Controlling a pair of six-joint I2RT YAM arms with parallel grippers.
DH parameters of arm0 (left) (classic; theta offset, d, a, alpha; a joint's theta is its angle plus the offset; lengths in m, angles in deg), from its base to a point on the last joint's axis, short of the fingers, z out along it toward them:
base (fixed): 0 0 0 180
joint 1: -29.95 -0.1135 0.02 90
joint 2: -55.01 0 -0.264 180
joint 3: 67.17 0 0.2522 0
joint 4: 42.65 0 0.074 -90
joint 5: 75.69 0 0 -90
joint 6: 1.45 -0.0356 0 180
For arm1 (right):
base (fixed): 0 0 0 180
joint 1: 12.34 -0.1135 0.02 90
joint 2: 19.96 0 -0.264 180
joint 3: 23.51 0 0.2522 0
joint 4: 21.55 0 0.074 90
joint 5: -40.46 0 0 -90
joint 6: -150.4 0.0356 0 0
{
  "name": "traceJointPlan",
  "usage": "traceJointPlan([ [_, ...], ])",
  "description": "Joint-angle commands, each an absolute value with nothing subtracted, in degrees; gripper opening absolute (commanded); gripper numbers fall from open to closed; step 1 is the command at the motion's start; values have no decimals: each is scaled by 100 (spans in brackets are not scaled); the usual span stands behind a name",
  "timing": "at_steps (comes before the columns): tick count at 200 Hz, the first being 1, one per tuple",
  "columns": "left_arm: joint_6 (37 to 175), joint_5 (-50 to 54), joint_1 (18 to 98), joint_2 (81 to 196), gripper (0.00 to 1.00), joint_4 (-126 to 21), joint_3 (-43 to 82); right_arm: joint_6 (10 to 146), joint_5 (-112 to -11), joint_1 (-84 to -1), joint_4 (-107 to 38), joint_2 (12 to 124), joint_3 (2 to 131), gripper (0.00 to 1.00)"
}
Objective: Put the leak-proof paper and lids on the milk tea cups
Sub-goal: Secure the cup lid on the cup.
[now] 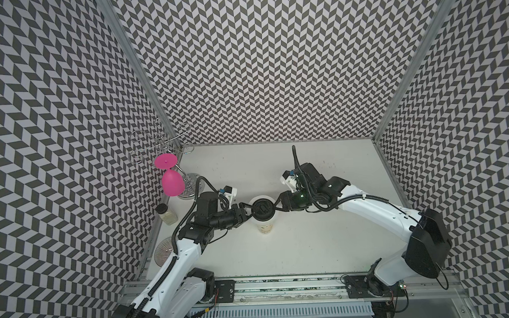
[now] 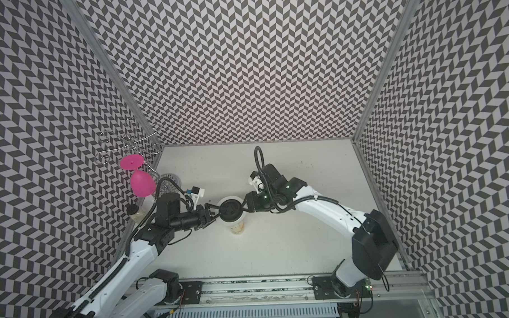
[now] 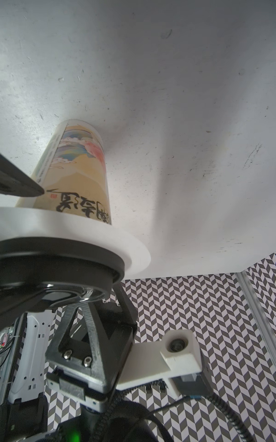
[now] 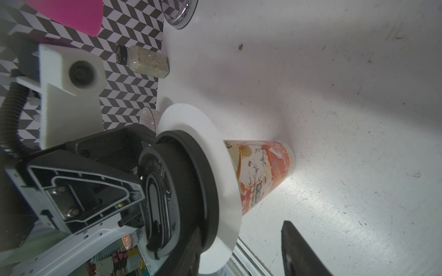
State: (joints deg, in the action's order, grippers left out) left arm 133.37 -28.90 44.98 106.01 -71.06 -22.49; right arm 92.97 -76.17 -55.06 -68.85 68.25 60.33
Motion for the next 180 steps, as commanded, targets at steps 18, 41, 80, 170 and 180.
traceJointPlan([
  [18, 13250, -2689, 4533, 10678, 58, -7504, -2480, 9248, -7459, -5489, -6858, 6929, 5694, 47],
  [41, 13250, -2680, 4533, 10669, 58, -7513, -2515, 9239, -7436, -5490, -6844, 6934, 5580, 46],
  [80, 13250, -2663, 4533, 10669, 57, -7513, -2564, 9204, -7419, -5495, -6820, 6973, 5458, 45],
  [170, 13320, -2645, 4533, 10617, 55, -7407, -2836, 9135, -7344, -5489, -6776, 7109, 5302, 43],
  [180, 13320, -2634, 4533, 10616, 55, -7407, -2845, 9134, -7336, -5492, -6778, 7117, 5292, 43],
])
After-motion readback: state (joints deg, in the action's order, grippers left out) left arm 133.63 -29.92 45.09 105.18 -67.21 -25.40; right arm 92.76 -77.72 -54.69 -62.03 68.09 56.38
